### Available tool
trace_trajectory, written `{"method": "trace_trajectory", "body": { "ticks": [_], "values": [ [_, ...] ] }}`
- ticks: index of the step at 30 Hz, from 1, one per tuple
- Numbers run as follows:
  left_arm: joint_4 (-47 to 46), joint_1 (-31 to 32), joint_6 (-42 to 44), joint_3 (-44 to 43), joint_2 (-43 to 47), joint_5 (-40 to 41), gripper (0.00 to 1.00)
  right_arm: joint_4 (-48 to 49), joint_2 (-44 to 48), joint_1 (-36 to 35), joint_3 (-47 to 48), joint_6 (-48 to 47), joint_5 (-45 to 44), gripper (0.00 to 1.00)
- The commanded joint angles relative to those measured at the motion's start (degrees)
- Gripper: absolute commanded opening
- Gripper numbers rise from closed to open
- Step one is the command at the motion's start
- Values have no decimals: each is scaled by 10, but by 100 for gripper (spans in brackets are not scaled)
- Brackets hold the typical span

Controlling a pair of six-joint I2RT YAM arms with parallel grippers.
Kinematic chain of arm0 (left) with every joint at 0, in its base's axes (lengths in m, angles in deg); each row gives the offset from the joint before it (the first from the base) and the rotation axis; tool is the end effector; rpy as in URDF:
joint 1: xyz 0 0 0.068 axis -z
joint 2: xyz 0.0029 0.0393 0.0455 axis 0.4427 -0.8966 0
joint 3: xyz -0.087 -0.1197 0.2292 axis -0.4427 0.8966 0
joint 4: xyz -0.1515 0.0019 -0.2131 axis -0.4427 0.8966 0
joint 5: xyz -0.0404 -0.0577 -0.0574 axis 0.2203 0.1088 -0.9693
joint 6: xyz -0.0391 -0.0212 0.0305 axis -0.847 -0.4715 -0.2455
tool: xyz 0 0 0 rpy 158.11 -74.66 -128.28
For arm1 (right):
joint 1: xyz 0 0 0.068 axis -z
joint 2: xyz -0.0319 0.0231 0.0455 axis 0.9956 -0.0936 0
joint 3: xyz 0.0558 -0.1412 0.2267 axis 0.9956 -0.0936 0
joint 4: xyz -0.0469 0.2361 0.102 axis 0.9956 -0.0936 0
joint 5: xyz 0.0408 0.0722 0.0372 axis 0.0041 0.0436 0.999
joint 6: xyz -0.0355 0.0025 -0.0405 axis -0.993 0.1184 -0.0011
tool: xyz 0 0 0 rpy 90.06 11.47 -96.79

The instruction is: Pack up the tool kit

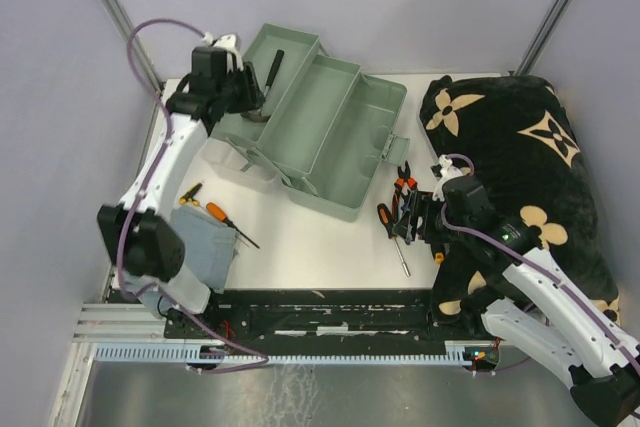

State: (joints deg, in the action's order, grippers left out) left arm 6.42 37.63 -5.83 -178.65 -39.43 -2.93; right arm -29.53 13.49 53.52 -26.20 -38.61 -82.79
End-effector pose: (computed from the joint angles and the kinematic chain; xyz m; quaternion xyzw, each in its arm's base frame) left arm 0.3891 -0.0816 0.3873 0.0159 0.8778 -0.1405 0.4577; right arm 0.1357 0.0861 0.2741 0.0313 0.9215 0.2548 0.2914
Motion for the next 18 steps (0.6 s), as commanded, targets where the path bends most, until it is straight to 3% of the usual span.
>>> {"method": "trace_trajectory", "body": {
  "ticks": [1,5,11,13,15,18],
  "values": [
    [-188,-2,-140,221,211,116,54,7,30,0,3,-10,-12,73],
    [-223,-3,-163,368,370,225,59,2,52,-1,1,-11,-22,75],
    [-137,-2,-238,504,495,369,62,20,78,-1,-10,9,-33,80],
    [-108,-3,-282,551,532,399,63,23,89,0,-14,15,-38,80],
    [-83,-3,-340,594,557,430,73,22,97,0,-14,19,-46,80],
    [-95,-3,-352,627,559,403,79,18,106,0,-16,25,-57,80]
  ]
}}
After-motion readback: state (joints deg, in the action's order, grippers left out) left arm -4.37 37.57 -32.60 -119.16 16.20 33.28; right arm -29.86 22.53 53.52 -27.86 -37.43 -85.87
